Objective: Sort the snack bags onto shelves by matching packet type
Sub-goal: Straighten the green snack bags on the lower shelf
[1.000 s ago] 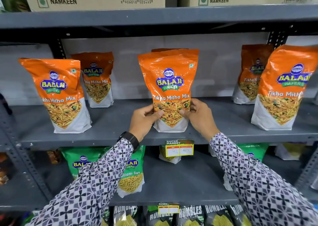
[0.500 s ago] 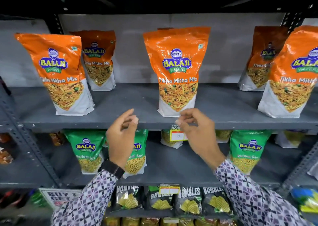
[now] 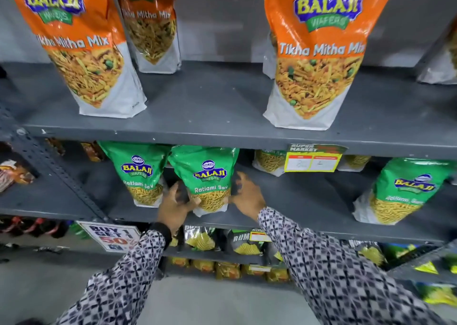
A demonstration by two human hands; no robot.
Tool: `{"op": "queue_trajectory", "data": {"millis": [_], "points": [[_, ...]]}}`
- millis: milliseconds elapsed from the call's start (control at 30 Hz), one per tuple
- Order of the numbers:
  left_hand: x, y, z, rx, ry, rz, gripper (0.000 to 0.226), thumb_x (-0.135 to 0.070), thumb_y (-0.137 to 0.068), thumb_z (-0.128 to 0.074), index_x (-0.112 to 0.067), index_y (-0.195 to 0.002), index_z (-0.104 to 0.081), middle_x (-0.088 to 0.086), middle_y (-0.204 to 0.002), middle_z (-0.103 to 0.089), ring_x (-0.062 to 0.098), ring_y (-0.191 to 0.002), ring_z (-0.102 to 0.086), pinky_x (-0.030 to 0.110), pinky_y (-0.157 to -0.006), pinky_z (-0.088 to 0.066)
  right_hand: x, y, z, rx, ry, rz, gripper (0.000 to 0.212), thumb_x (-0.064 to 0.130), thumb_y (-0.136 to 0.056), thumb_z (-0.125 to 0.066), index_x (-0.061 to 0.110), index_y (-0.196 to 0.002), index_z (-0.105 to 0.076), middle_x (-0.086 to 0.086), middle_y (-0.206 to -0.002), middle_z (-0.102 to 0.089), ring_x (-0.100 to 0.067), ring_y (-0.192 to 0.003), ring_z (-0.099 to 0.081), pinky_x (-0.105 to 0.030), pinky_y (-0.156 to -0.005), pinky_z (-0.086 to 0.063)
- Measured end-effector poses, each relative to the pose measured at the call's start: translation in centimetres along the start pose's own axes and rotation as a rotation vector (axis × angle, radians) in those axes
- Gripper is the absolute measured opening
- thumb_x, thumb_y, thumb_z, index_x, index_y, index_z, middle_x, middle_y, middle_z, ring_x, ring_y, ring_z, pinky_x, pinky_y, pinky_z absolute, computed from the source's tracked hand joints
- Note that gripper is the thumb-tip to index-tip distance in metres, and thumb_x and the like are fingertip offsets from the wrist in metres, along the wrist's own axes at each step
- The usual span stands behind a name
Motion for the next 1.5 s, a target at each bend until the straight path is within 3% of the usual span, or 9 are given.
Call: {"op": "queue_trajectory", "data": {"millis": [167, 300, 467, 567, 867, 1067, 1233, 1333, 1500], "points": [[0.4, -2.2, -0.5, 0.104, -0.125, -0.016, 0.056, -0.019, -0.087, -0.082, -0.008, -0.137, -0.059, 0.001, -0.123, -0.071, 0.017, -0.11, -0.065, 0.048, -0.114, -0.047, 0.0, -3.0, -0.6, 0.002, -0.04, 0.025, 0.097, 0.005, -0.067, -0.093, 0.019, -0.15, -0.046, -0.008, -0.146, -0.065, -0.029, -0.131, -0.064, -0.038, -0.108, -0.052], [0.4, -2.9, -1.2, 0.091, -0.168, -0.064, 0.042, -0.017, -0.088, -0.08, -0.011, -0.128, -0.066, 0.003, -0.123, -0.073, 0.018, -0.109, -0.067, 0.027, -0.094, -0.052, -0.2, -3.5, -0.9, 0.017, -0.034, 0.082, 0.064, 0.007, -0.071, -0.091, 0.018, -0.129, -0.067, -0.007, -0.12, -0.079, -0.024, -0.109, -0.074, -0.043, -0.1, -0.061], [0.9, -3.8, -4.0, 0.091, -0.195, -0.093, 0.031, -0.023, -0.088, -0.082, -0.021, -0.115, -0.068, 0.002, -0.12, -0.075, 0.02, -0.111, -0.069, 0.041, -0.104, -0.053, -2.5, -2.8, 1.4, -0.066, -0.054, 0.112, 0.057, 0.011, -0.071, -0.092, 0.019, -0.124, -0.07, -0.005, -0.116, -0.081, -0.023, -0.104, -0.077, -0.045, -0.096, -0.062], [0.2, -3.8, -6.7, 0.107, -0.256, -0.122, 0.036, -0.029, -0.087, -0.082, -0.02, -0.119, -0.069, -0.005, -0.117, -0.073, 0.017, -0.108, -0.069, 0.033, -0.094, -0.051, -4.4, -2.1, 3.8, -0.098, -0.025, 0.104, 0.054, 0.016, -0.073, -0.093, 0.02, -0.122, -0.071, -0.004, -0.113, -0.082, -0.021, -0.1, -0.078, -0.044, -0.095, -0.062], [-1.2, -3.1, -14.9, 0.23, -0.268, -0.169, 0.054, -0.026, -0.085, -0.084, -0.018, -0.134, -0.064, 0.005, -0.133, -0.073, 0.023, -0.116, -0.072, 0.044, -0.106, -0.055, -8.9, 0.4, 11.2, -0.154, 0.033, 0.069, 0.046, 0.019, -0.078, -0.089, 0.019, -0.12, -0.071, -0.003, -0.115, -0.082, -0.021, -0.1, -0.077, -0.038, -0.098, -0.06], [-1.2, -1.9, -18.6, 0.284, -0.226, -0.182, 0.061, -0.012, -0.09, -0.078, -0.015, -0.147, -0.056, 0.01, -0.136, -0.071, 0.023, -0.117, -0.07, 0.036, -0.105, -0.054, -11.5, 2.2, 14.1, -0.21, 0.034, 0.031, 0.044, 0.015, -0.08, -0.088, 0.012, -0.122, -0.072, 0.0, -0.101, -0.076, -0.015, -0.088, -0.069, 0.002, -0.063, -0.045], [-0.9, -1.4, -18.9, 0.279, -0.225, -0.172, 0.052, -0.009, -0.092, -0.075, -0.014, -0.141, -0.06, 0.01, -0.134, -0.071, 0.018, -0.114, -0.068, 0.032, -0.104, -0.052, -11.6, 3.3, 14.2, -0.237, 0.053, 0.059, 0.044, 0.021, -0.08, -0.089, 0.012, -0.121, -0.073, -0.005, -0.109, -0.08, -0.019, -0.091, -0.07, -0.014, -0.075, -0.049], [-0.6, -1.4, -18.3, 0.242, -0.235, -0.182, 0.048, -0.012, -0.092, -0.076, -0.013, -0.138, -0.063, 0.009, -0.131, -0.074, 0.018, -0.116, -0.069, 0.038, -0.109, -0.052, -11.6, 3.5, 13.7, -0.246, 0.048, 0.06, 0.044, 0.022, -0.08, -0.089, 0.012, -0.119, -0.073, -0.002, -0.106, -0.079, -0.018, -0.091, -0.07, -0.008, -0.072, -0.047], [-0.1, -0.8, -17.8, 0.22, -0.229, -0.174, 0.045, -0.013, -0.094, -0.073, -0.014, -0.139, -0.063, 0.005, -0.13, -0.074, 0.016, -0.118, -0.069, 0.036, -0.109, -0.052, -11.4, 3.9, 13.0, -0.255, 0.043, 0.043, 0.045, 0.025, -0.08, -0.089, 0.011, -0.12, -0.072, -0.008, -0.113, -0.081, -0.027, -0.1, -0.074, -0.036, -0.091, -0.059]]}}
Point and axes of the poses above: each hand's wrist, its own y-axis away from the middle knuckle, its own z-axis out of the back of the hand, x = y × z, the point moved 9 cm from there along -y, towards the middle knuckle
